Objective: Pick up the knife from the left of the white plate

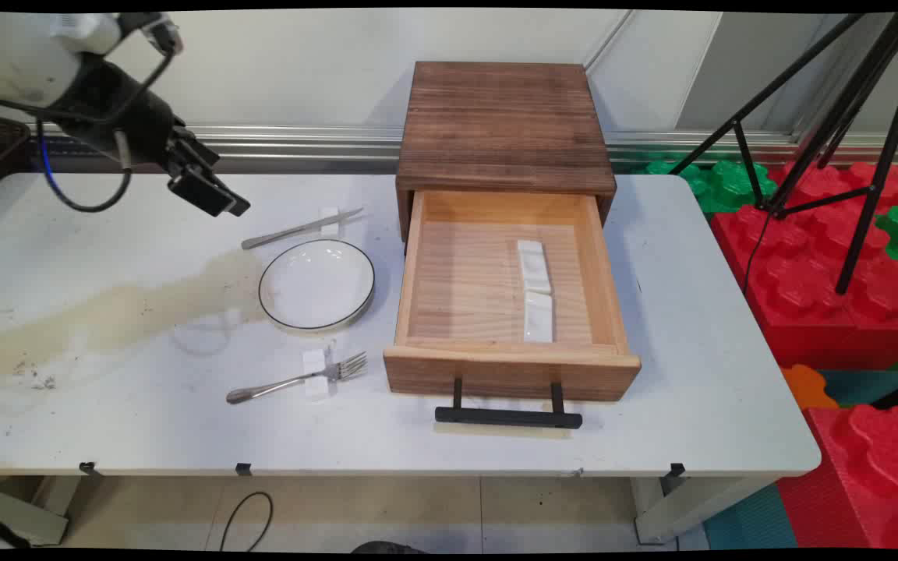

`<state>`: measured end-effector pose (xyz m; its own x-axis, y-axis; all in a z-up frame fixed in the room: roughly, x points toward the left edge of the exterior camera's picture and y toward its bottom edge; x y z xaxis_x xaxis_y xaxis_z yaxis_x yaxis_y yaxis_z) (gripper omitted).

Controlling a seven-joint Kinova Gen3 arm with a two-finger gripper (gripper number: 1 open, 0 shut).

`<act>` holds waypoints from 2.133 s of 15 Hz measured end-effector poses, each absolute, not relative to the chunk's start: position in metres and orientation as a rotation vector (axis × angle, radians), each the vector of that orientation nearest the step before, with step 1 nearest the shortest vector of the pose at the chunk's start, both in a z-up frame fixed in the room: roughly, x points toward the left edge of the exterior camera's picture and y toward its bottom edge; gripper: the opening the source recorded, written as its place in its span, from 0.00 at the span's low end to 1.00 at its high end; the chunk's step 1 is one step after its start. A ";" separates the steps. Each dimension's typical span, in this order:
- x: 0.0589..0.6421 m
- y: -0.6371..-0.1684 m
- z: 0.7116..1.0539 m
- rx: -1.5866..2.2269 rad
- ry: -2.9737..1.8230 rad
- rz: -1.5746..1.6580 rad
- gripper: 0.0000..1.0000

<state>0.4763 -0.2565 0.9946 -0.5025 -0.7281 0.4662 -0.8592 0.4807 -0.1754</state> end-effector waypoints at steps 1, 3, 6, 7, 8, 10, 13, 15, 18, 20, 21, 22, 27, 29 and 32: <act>0.478 -0.263 0.992 1.342 -2.413 0.563 1.00; 0.480 -0.275 0.986 1.349 -2.433 0.568 1.00; 0.484 -0.293 0.977 1.358 -2.460 0.572 1.00; 0.485 -0.301 0.973 1.363 -2.470 0.574 1.00; 0.488 -0.311 0.968 1.369 -2.483 0.577 1.00; 0.492 -0.330 0.958 1.374 -2.506 0.582 1.00; 0.497 -0.358 0.942 1.373 -2.545 0.575 1.00; 0.500 -0.375 0.930 1.374 -2.574 0.558 1.00; 0.506 -0.397 0.913 1.381 -2.613 0.530 1.00; 0.509 -0.408 0.905 1.378 -2.632 0.519 1.00; 0.511 -0.415 0.900 1.375 -2.643 0.513 1.00; 0.513 -0.423 0.894 1.373 -2.654 0.505 1.00; 0.523 -0.457 0.867 1.336 -2.714 0.447 1.00; 0.525 -0.468 0.856 1.306 -2.733 0.412 1.00; 0.527 -0.479 0.844 1.266 -2.756 0.362 1.00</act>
<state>0.5268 -0.4792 0.8443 -0.6535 -0.7361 0.1765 -0.7567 0.6292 -0.1778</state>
